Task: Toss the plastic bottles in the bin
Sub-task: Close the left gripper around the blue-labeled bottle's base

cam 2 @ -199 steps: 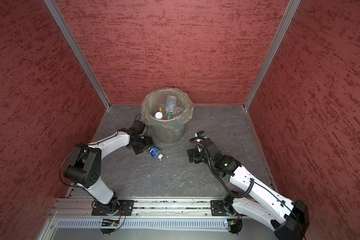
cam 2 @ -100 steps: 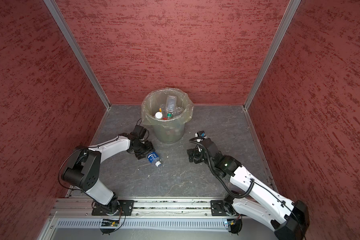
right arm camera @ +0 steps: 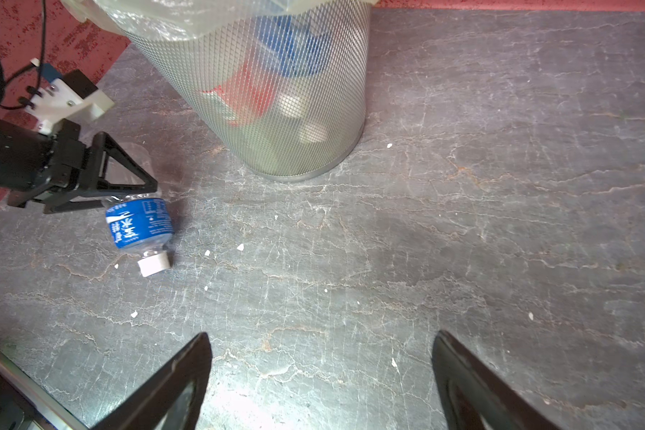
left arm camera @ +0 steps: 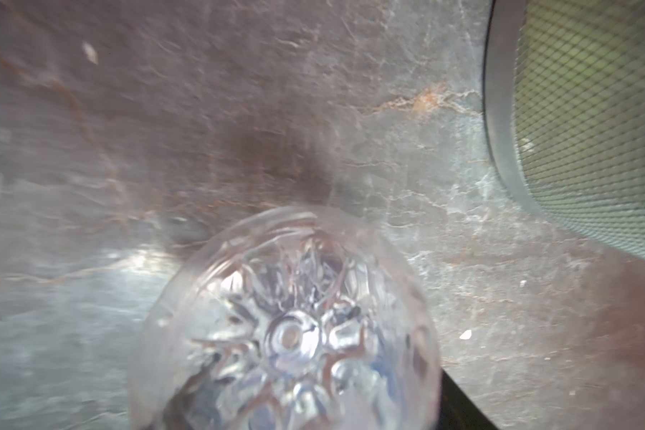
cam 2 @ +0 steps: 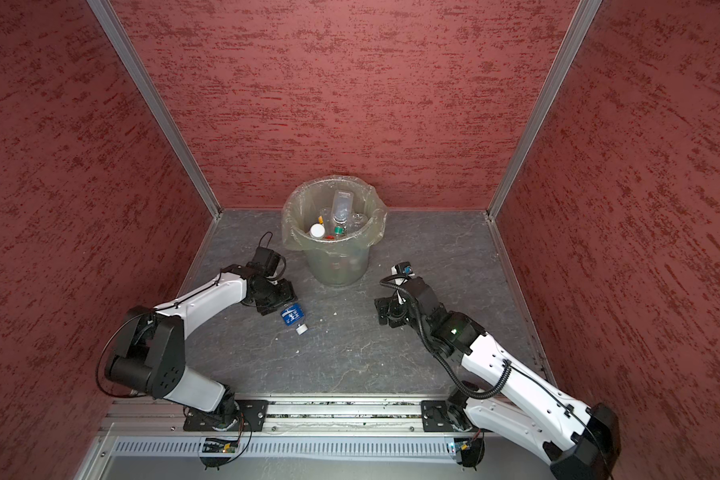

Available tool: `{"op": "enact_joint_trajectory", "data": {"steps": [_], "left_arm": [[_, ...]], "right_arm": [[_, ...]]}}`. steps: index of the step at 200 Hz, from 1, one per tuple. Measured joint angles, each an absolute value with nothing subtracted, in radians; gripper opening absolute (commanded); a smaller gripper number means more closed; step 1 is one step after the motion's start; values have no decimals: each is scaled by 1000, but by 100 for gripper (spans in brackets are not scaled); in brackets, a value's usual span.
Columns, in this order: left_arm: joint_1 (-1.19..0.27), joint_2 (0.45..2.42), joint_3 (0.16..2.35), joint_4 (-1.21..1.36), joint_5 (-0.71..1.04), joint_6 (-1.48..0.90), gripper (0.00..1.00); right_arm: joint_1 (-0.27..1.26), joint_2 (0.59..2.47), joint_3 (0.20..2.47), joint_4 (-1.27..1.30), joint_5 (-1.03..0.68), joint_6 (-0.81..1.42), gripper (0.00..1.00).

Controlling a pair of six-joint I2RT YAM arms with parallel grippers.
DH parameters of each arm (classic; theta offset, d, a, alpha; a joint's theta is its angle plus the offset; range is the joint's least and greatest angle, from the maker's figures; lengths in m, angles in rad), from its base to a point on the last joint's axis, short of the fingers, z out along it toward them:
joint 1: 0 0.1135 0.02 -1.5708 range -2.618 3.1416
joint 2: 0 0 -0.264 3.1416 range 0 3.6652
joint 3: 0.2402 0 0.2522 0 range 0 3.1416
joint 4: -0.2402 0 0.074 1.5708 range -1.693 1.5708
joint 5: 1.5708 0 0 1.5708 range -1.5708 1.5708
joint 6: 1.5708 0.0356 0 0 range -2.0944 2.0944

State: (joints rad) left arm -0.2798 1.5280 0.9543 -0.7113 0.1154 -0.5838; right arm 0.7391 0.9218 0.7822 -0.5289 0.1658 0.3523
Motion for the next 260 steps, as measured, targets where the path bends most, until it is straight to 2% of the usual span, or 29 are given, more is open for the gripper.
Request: {"op": "enact_joint_trajectory", "data": {"steps": [74,120,134,209,260], "left_arm": [[-305,1641,1010,-770,104,-453,70],[-350,1669,1036,-776,99,-444,86],[-356,1665,1028,-772,95,-450,88],[-376,1617,971,-770,95,-478,82],[-369,1686,1016,-779,107,-463,79]], "right_arm": [[739,931,782,-529,165,353,93],[739,922,778,-530,166,359,93],[739,922,777,-530,166,359,93],[739,928,777,-529,165,359,93],[739,927,777,-529,165,359,92]]}}
